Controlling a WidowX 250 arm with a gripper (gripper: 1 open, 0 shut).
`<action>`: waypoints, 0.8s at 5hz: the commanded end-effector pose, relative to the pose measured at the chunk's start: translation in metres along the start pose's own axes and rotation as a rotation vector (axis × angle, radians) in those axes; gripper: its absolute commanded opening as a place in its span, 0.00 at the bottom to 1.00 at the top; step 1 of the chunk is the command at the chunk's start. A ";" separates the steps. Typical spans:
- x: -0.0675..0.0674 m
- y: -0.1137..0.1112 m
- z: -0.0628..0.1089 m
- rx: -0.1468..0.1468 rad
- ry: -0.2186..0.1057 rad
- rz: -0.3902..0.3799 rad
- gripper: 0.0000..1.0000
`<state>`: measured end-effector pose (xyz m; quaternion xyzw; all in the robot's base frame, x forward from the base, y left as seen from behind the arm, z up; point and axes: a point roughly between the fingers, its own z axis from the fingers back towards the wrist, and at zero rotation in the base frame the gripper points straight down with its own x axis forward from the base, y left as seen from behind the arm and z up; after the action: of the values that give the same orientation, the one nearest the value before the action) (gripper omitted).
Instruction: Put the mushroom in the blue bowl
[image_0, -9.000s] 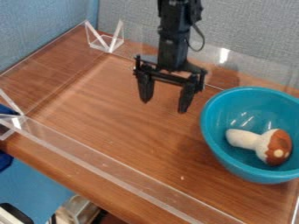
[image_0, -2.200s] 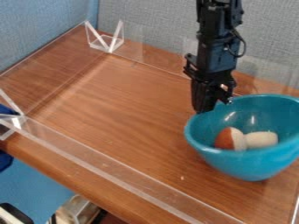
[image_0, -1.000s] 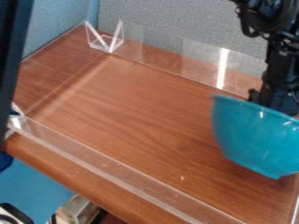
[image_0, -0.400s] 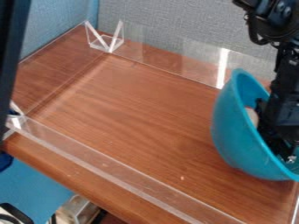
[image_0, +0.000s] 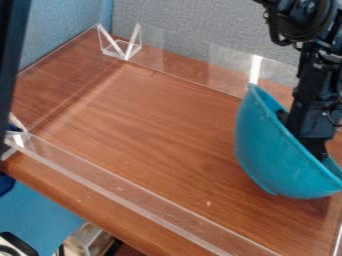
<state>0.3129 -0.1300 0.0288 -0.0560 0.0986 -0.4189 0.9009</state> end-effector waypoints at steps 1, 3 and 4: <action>-0.006 -0.002 0.016 0.025 -0.044 0.042 0.00; -0.016 -0.007 0.005 0.018 -0.017 0.036 0.00; -0.020 -0.005 0.003 0.014 -0.001 -0.005 0.00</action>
<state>0.2948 -0.1220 0.0250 -0.0529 0.1088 -0.4197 0.8996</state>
